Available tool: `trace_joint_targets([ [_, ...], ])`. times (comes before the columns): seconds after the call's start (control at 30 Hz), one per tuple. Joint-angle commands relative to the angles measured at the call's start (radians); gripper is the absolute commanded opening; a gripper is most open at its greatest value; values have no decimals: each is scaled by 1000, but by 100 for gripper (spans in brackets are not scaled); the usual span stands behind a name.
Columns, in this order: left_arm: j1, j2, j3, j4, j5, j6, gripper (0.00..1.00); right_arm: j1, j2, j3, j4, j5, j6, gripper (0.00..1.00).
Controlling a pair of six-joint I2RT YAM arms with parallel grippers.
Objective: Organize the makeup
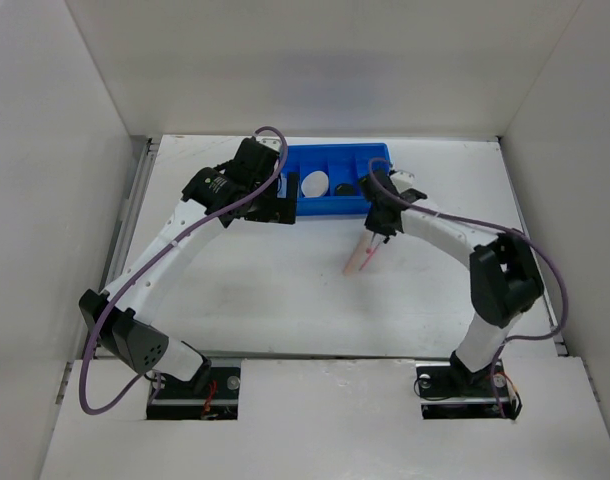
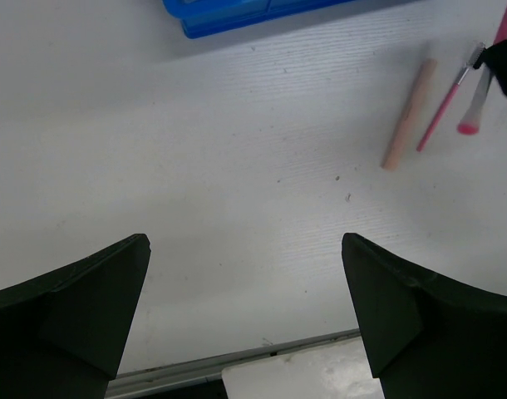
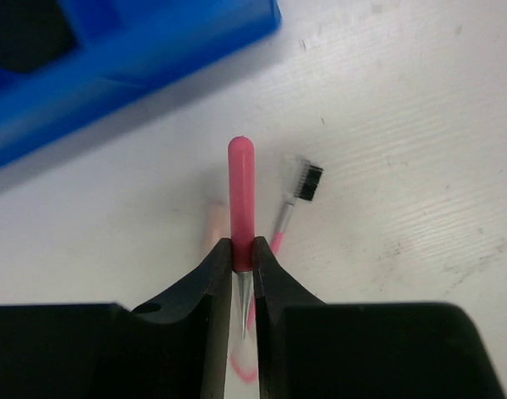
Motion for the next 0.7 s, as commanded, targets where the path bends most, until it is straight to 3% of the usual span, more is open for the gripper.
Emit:
trace_joint_targets([
  [0.0, 4, -3, 28, 1, 12, 12, 100, -8, -128, 109, -14, 57, -68, 13],
  [0.07, 4, 6, 28, 1, 21, 3, 100, -40, -113, 178, -23, 47, -146, 12],
  [0.23, 4, -3, 37, 1, 21, 3, 100, -100, 121, 551, -89, 85, -321, 12],
  [0.43, 4, -23, 37, -20, 0, -6, 100, -181, 371, 937, -164, 79, -385, 13],
  [0.5, 4, -32, 37, -20, 0, -6, 100, -193, 441, 988, -175, 79, -395, 13],
  [0.6, 4, -42, 37, -20, 0, -25, 100, -193, 476, 1015, -152, 51, -405, 27],
  [0.63, 4, -42, 37, -20, 0, -25, 100, -193, 476, 1025, -152, 41, -406, 41],
  [0.67, 4, -42, 28, -20, 0, -25, 100, -193, 476, 1025, -152, 28, -406, 46],
])
